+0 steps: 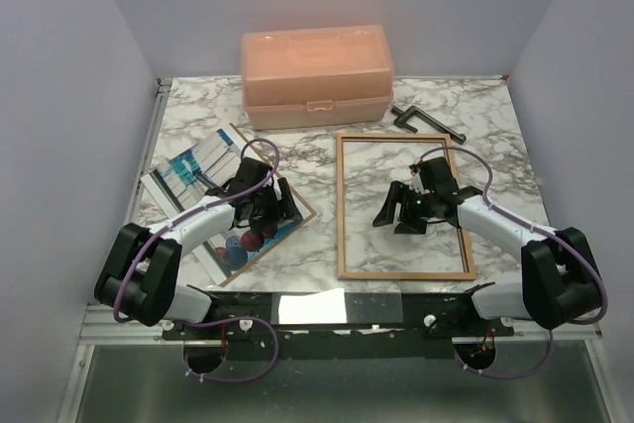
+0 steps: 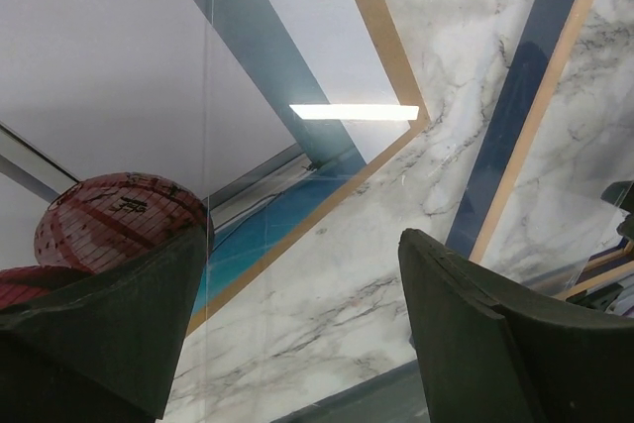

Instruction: Put the photo into the frame

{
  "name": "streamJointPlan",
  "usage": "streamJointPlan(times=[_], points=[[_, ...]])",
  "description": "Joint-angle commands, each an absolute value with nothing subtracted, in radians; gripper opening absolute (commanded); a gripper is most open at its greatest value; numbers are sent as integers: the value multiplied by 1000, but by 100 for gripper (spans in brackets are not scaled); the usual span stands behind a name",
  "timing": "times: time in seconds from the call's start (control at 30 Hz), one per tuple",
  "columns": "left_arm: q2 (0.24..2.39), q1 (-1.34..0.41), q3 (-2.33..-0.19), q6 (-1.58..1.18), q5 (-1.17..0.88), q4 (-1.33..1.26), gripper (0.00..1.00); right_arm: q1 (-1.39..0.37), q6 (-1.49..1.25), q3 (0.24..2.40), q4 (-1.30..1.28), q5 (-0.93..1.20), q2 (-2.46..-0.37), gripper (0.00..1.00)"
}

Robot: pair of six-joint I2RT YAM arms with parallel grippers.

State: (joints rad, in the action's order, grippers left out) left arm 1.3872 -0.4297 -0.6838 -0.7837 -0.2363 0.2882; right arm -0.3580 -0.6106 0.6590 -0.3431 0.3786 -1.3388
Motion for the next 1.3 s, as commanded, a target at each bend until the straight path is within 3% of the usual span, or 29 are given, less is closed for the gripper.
streamJointPlan(times=[0.0, 0.33, 0.53, 0.7, 0.83, 1.1, 1.27], points=[[1431, -443, -666, -780, -248, 333, 80, -335, -553, 703, -424, 308, -1368, 74], [1450, -446, -672, -772, -253, 333, 78, -282, -560, 641, -388, 427, -1413, 73], [1461, -451, -678, -772, -256, 331, 77, -282, -612, 564, -215, 718, -1399, 68], [1467, -455, -684, -770, -258, 331, 76, -282, -642, 561, -155, 841, -1382, 52], [1469, -458, -687, -770, -256, 332, 76, -282, -663, 572, -153, 868, -1335, 33], [1475, -460, -691, -769, -256, 334, 76, -282, -666, 610, -192, 859, -1278, 26], [1465, -462, -694, -764, -251, 338, 75, -282, -636, 645, -253, 812, -1271, 3]])
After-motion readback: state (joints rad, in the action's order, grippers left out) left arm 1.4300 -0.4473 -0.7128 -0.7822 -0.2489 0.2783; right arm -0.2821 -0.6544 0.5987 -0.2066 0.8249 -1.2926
